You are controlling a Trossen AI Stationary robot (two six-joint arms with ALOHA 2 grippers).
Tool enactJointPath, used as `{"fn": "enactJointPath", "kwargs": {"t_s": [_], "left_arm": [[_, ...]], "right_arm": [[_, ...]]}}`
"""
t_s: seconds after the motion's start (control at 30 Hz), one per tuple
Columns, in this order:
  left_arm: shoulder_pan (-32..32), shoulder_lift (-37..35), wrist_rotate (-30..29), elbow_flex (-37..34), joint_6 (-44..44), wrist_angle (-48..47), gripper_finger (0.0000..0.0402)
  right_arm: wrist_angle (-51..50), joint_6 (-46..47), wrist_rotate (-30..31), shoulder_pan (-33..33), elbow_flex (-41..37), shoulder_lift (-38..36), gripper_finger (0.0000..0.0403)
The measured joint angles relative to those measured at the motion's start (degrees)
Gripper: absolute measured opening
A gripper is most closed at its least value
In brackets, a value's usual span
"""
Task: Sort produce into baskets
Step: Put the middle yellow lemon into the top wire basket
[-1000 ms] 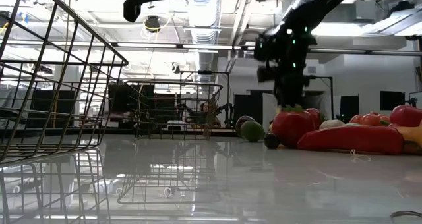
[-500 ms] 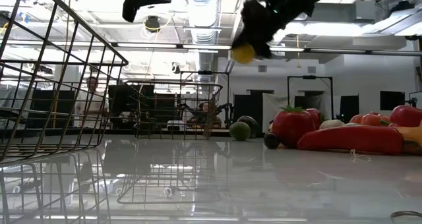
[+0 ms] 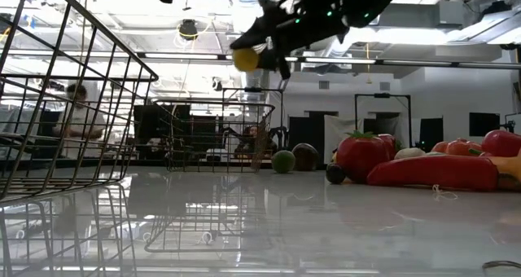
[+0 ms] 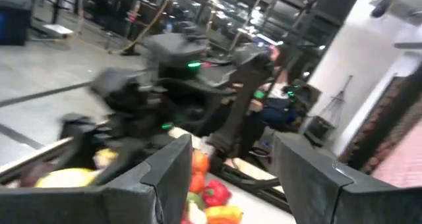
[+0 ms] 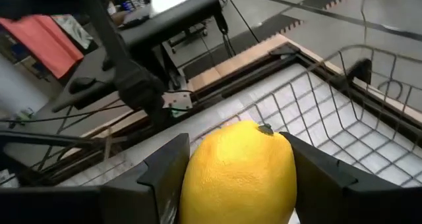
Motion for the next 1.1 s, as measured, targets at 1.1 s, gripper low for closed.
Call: {"fn": "enactJointPath", "kwargs": {"t_s": [1.1], "left_arm": [[-1.24, -4.85, -17.17, -0.02, -13.11, -21.55, 0.0198]], "right_arm": [[-45.52, -31.12, -1.08, -9.07, 3.86, -3.82, 0.0338]]}}
